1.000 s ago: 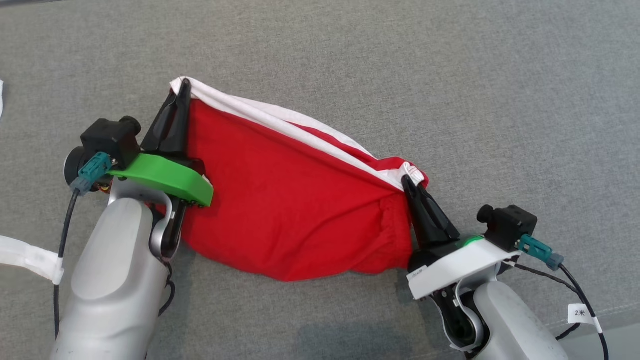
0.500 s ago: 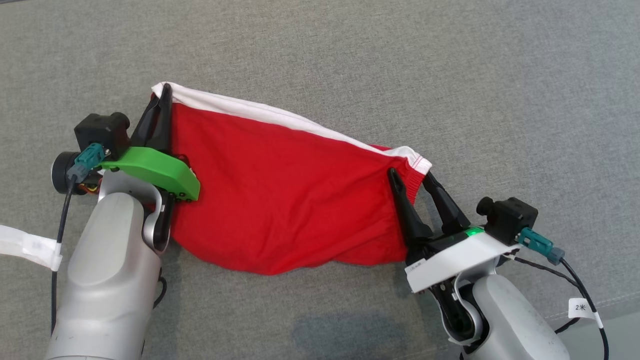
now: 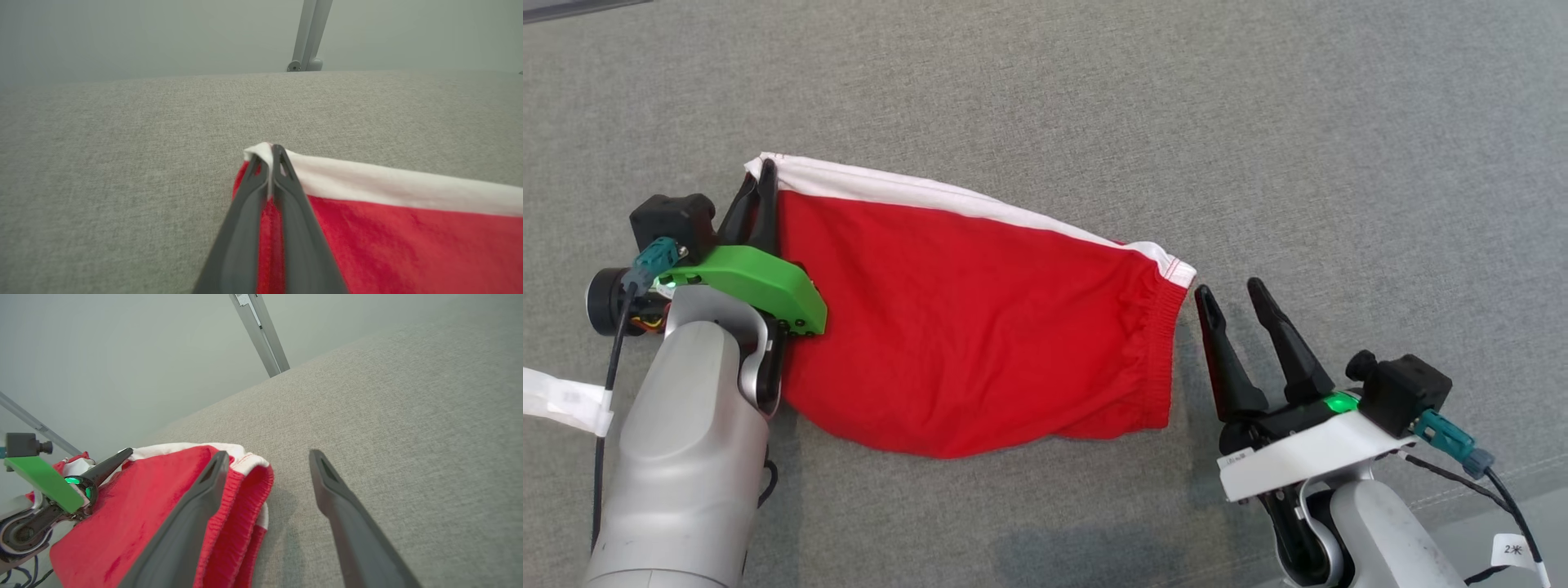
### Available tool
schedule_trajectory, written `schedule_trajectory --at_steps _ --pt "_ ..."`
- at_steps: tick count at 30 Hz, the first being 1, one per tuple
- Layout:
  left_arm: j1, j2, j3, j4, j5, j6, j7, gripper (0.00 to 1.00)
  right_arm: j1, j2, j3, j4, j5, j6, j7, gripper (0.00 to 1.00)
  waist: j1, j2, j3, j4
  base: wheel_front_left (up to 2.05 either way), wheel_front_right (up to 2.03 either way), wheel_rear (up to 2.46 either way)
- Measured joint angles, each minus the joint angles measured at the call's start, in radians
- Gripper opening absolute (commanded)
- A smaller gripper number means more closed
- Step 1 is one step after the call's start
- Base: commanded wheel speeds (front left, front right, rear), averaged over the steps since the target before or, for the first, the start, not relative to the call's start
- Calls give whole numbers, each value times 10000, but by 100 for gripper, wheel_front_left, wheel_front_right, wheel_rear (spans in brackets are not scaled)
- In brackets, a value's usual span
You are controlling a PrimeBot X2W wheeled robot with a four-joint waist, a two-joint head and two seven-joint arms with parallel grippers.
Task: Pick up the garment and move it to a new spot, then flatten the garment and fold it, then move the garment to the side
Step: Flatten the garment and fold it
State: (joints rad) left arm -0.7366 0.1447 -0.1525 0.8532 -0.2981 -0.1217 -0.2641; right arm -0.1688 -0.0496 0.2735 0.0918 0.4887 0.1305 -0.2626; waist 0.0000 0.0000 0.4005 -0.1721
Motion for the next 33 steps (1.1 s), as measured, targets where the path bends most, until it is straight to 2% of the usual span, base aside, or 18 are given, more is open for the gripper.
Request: schedule_trajectory --at_steps 1,11,17,25,33 --pt "-24 13 0 56 17 0 0 100 43 2 -65 -59 -8 0 0 100 0 0 -19 -29 0 0 0" --pt "-140 -61 59 174 21 -21 0 100 253 4 -447 -301 -81 0 0 100 0 0 -443 -11 0 0 0" --pt "767 -215 215 -347 -326 -58 0 100 630 4 -809 -184 -282 0 -2 100 0 0 -985 225 0 0 0" --pt "2824 -318 94 -2585 -886 -61 0 100 1253 2 -913 541 -523 0 341 100 0 0 -1817 679 0 0 0" --pt "4877 -575 257 -4941 -865 -71 -2 100 1244 8 -675 784 -508 0 711 100 0 0 -2267 1306 0 0 0"
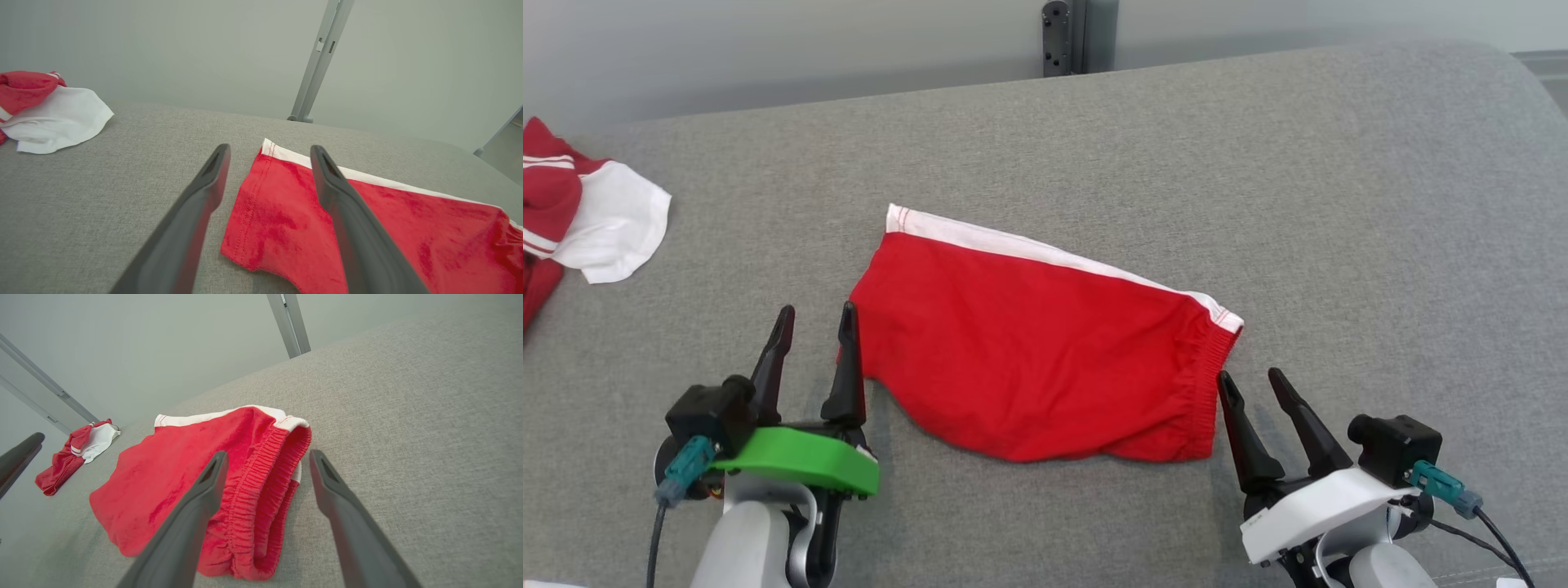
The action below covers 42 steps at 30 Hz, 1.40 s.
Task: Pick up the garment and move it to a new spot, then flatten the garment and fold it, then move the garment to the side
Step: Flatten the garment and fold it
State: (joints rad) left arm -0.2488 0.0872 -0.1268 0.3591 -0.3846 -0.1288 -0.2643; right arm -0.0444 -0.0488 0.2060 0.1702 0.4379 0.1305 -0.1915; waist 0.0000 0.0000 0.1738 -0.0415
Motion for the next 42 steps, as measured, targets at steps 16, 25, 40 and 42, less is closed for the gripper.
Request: schedule_trajectory --at_steps 16,25,40,42 --pt "1426 -328 -36 -1678 274 105 2 100 -778 0 -577 2033 125 0 1220 100 0 0 -224 919 0 0 0" --pt "1569 -357 -167 -1753 188 161 2 100 -1315 -4 -337 3287 629 2 1605 69 0 0 -372 1207 0 0 0" --pt "1772 -364 -251 -1896 82 276 2 100 -2103 -194 -646 3434 1338 4 2905 0 0 0 -551 1116 0 0 0" --pt "1791 -364 -320 -1919 81 278 2 100 -2240 -644 -667 3256 1469 4 3283 0 0 0 -572 1043 0 0 0"
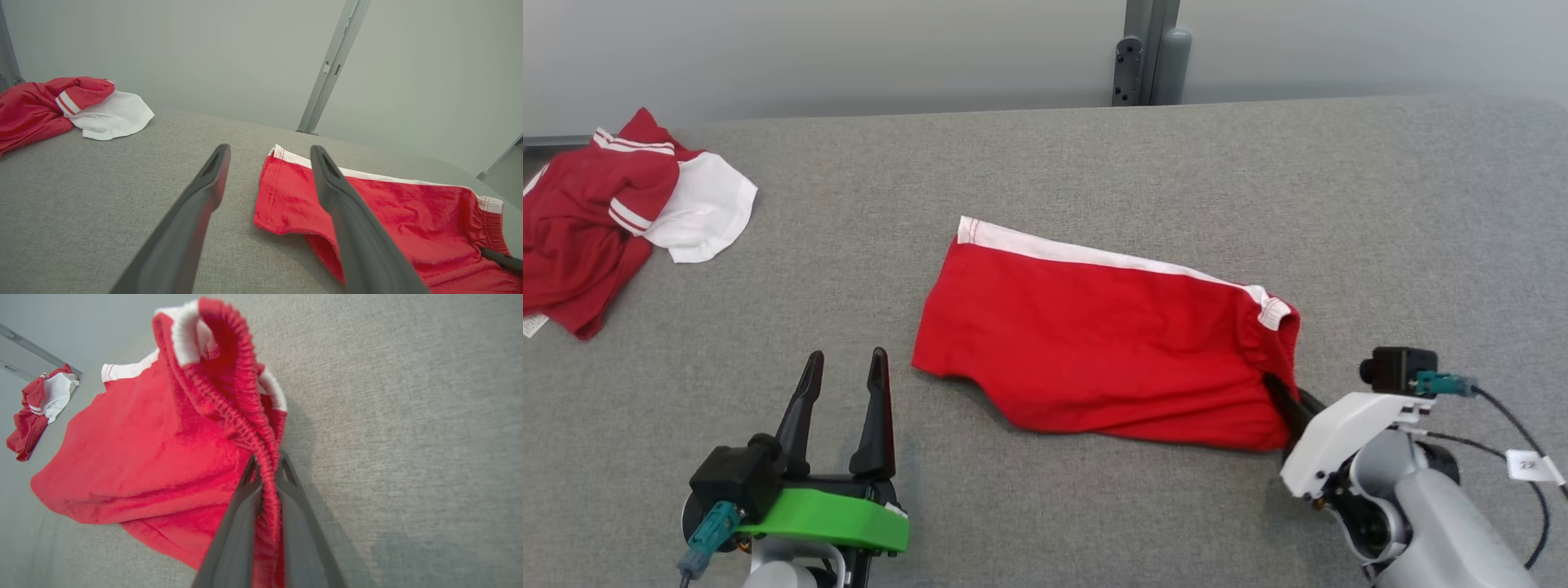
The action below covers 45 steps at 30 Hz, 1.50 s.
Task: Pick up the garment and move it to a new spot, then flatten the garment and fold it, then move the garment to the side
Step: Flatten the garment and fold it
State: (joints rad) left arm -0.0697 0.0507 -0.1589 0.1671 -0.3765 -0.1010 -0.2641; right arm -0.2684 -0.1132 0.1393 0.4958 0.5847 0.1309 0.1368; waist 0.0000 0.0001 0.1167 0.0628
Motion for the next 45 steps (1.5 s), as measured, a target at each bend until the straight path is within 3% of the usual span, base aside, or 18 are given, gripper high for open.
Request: schedule_trajectory --at_steps 9,15,25,35,41,45 --pt "-17 -4 -359 -267 2 2 0 100 -701 -2163 -552 75 593 -2 1482 0 0 0 90 -264 0 0 0" --pt "-99 -6 -587 -391 6 4 0 100 -1542 -2801 -800 819 539 -2 1620 0 0 0 340 -351 0 0 0" --pt "-237 -8 -692 -324 29 29 0 100 -2167 -2746 -270 1434 694 -2 1703 0 0 0 436 -282 0 0 0" --pt "-231 -8 -742 -299 -71 33 0 100 -2051 -2516 711 -754 2370 -4 2583 0 0 0 225 -393 0 0 0" --pt "-242 -10 -840 -299 -102 40 -2 100 -1887 -1825 1340 -1841 2853 -4 2790 0 0 0 143 -424 0 0 0" --pt "-305 -10 -903 -286 -150 40 -2 100 -1957 -1154 1682 -1762 2780 -4 2667 0 0 0 118 -388 0 0 0"
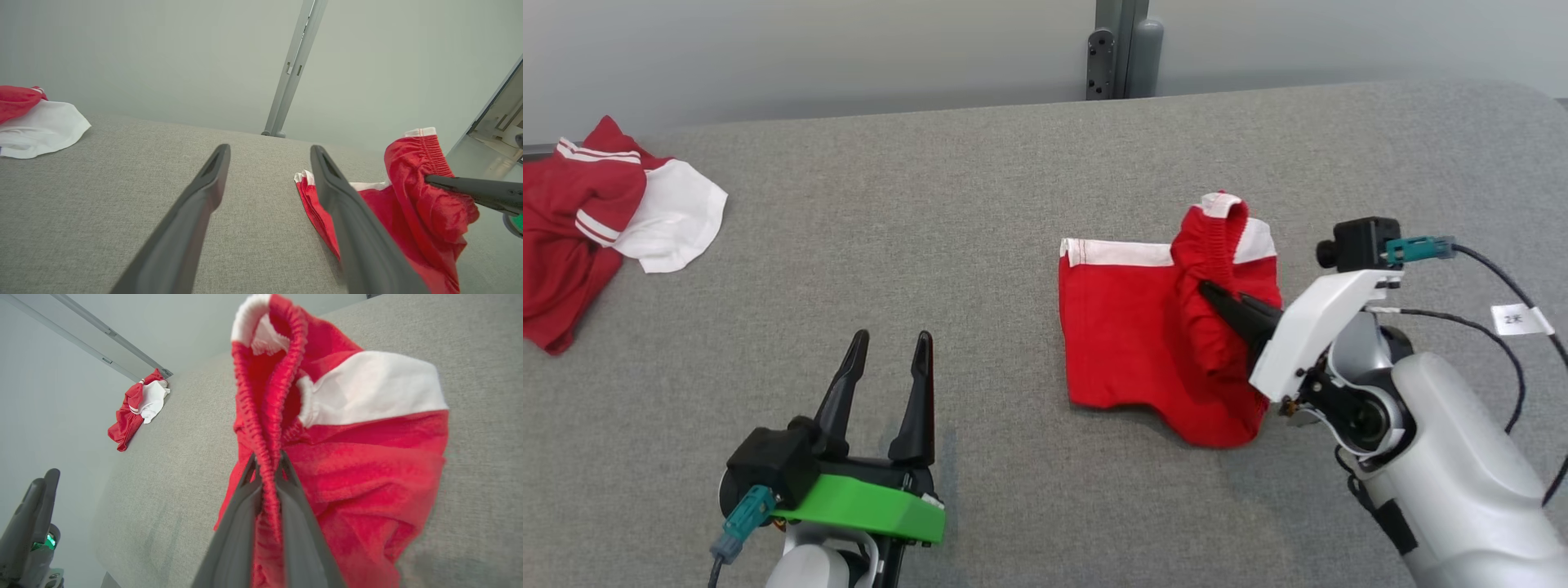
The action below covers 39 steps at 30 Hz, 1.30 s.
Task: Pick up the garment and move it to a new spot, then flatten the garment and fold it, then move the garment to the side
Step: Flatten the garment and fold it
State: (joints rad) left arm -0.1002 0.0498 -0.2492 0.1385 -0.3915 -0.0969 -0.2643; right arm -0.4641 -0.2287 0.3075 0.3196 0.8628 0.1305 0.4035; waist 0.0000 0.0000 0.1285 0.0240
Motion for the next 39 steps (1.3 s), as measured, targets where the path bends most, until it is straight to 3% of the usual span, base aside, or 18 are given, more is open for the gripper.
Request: schedule_trajectory --at_steps 7,17,19,20,39 --pt "-85 0 -121 65 -56 -12 2 100 -651 1193 190 1492 -614 0 -665 0 0 0 -39 191 0 0 0" --pt "-164 -2 -447 148 -393 -4 2 100 -1708 1718 146 4286 -1944 0 -1388 1 0 0 -81 674 0 0 0" --pt "-170 -2 -504 157 -453 8 2 100 -1871 1753 263 4583 -2015 0 -1415 51 0 0 -95 757 0 0 0" --pt "-173 -2 -535 163 -470 15 2 100 -1946 1762 334 4683 -2023 0 -1419 100 0 0 -104 794 0 0 0" --pt "-172 -2 -602 134 -617 105 2 100 -2175 1797 3032 4393 -288 0 -2314 100 0 0 -201 809 0 0 0"
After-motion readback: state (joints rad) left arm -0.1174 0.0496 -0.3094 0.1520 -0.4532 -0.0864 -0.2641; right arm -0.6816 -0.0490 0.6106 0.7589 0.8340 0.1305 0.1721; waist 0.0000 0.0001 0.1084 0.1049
